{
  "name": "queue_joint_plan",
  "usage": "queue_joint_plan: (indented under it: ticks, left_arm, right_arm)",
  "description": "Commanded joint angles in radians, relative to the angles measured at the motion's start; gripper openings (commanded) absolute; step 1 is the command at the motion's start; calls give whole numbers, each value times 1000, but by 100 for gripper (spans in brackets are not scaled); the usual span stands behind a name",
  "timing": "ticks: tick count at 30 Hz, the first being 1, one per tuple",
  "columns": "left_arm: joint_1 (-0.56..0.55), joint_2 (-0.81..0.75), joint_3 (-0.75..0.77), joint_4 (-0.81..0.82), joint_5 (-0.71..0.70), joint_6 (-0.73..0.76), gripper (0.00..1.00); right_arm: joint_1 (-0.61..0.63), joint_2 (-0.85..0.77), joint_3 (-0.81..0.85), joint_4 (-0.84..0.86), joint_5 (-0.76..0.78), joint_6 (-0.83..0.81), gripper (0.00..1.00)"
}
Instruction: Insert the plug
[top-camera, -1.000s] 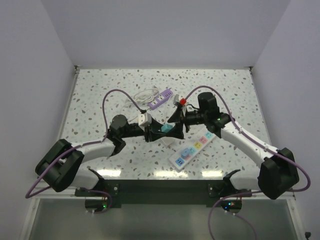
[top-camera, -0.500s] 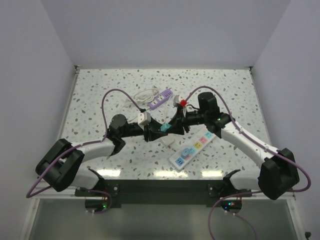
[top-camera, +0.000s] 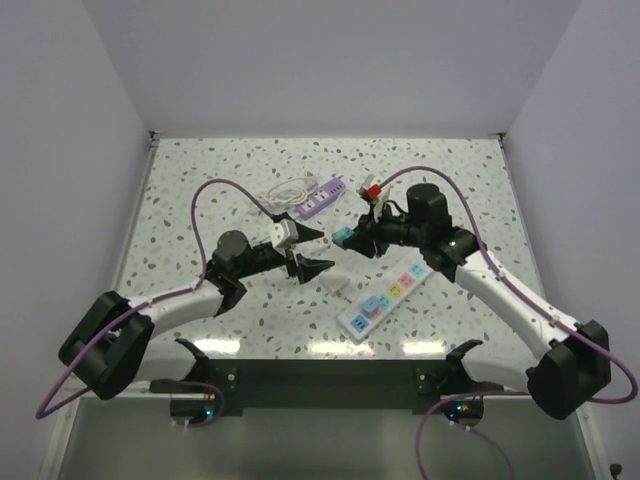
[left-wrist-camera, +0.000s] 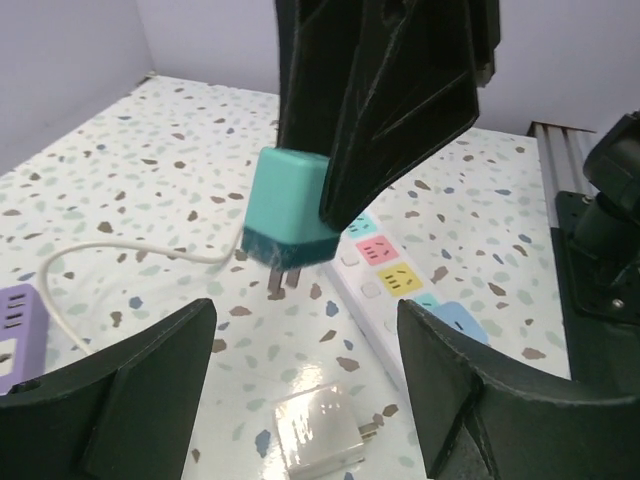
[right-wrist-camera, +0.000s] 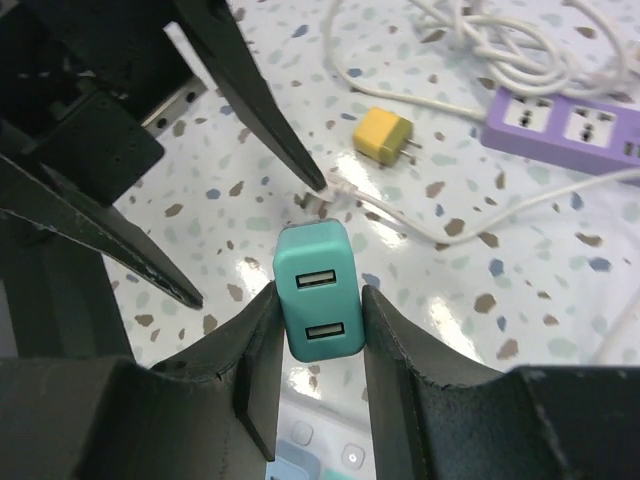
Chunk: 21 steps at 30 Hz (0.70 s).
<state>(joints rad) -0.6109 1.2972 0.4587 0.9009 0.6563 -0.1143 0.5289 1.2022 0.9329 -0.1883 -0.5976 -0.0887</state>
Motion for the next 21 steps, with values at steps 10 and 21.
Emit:
queue_joint_plan:
  ticks: [10, 21]
  left_arm:
    - [-213, 39, -37, -1, -397, 122, 77]
    - [-487, 137, -19, 10, -599, 123, 77]
  right_arm:
    - [-1, -200, 113, -439, 779, 289, 0]
    - [-1, -340, -71, -513, 992, 486, 0]
